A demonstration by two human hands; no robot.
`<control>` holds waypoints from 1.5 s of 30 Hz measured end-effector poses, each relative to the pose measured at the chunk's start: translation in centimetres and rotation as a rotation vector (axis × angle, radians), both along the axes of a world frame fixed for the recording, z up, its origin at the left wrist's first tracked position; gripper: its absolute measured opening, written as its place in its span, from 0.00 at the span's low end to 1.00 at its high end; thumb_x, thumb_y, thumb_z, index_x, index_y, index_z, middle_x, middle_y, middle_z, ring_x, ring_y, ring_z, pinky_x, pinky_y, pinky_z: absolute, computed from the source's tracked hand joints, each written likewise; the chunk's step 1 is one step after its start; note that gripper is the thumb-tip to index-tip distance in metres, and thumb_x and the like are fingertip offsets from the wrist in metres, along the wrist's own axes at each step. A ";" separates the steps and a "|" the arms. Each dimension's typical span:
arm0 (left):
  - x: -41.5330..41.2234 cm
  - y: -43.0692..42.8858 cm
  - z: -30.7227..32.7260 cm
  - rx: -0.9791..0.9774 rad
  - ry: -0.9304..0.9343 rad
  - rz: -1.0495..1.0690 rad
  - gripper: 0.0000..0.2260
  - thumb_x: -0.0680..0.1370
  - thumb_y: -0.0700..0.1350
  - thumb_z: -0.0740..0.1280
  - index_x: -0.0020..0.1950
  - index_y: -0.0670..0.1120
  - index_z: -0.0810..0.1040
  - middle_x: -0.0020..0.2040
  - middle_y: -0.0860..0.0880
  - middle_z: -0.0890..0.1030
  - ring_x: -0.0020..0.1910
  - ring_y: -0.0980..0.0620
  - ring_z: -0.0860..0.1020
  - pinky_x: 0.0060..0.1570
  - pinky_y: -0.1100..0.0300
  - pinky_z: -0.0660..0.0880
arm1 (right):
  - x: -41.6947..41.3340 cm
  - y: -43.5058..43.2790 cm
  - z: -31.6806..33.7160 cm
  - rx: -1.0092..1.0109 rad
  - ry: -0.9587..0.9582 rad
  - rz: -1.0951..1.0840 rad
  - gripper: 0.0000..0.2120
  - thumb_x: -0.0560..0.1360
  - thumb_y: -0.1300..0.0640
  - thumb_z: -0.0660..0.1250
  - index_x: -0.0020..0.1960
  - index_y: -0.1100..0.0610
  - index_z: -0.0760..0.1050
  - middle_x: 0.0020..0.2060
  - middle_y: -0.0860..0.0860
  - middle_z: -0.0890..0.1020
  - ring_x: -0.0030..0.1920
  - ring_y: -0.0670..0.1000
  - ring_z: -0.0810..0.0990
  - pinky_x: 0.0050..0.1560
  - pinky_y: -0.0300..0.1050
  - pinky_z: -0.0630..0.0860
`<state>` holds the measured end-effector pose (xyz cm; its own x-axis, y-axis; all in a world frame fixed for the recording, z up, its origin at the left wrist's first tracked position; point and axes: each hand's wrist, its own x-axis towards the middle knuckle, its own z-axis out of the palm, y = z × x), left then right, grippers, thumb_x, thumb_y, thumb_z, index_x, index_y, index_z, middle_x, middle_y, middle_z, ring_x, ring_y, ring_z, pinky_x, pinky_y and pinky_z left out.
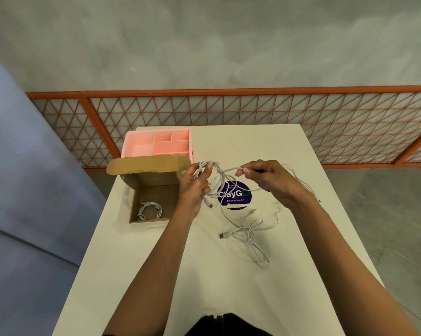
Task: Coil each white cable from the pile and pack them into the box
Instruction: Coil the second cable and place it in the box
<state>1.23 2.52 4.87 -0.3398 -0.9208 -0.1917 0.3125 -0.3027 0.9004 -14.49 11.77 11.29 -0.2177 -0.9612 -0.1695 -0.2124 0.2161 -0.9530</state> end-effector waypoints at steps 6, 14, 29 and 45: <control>-0.2 0.3 0.3 -0.119 -0.067 0.017 0.04 0.81 0.44 0.61 0.50 0.46 0.75 0.22 0.58 0.66 0.21 0.61 0.58 0.20 0.68 0.59 | -0.6 0.0 0.0 0.047 -0.019 -0.066 0.08 0.79 0.60 0.63 0.50 0.58 0.81 0.41 0.43 0.80 0.48 0.41 0.75 0.41 0.34 0.68; -0.3 0.3 -0.2 -0.019 0.029 0.024 0.05 0.80 0.43 0.62 0.46 0.46 0.76 0.26 0.57 0.67 0.22 0.61 0.57 0.21 0.69 0.57 | -1.1 0.0 -0.8 0.044 -0.027 -0.093 0.07 0.78 0.60 0.64 0.49 0.59 0.82 0.40 0.44 0.79 0.38 0.46 0.71 0.33 0.33 0.65; -0.9 1.0 1.7 0.022 0.022 -0.063 0.16 0.68 0.29 0.72 0.46 0.46 0.73 0.28 0.54 0.79 0.20 0.60 0.67 0.18 0.69 0.61 | 0.4 -0.9 -4.9 -0.182 -0.463 -0.309 0.08 0.79 0.65 0.60 0.48 0.63 0.77 0.39 0.55 0.80 0.36 0.47 0.82 0.42 0.35 0.79; -0.8 1.2 1.1 0.013 -0.036 -0.039 0.14 0.69 0.30 0.73 0.44 0.46 0.72 0.26 0.55 0.77 0.21 0.59 0.70 0.19 0.68 0.61 | 3.4 -1.1 -5.0 0.004 -0.501 -0.272 0.05 0.78 0.64 0.63 0.47 0.56 0.76 0.35 0.53 0.81 0.32 0.47 0.80 0.37 0.37 0.74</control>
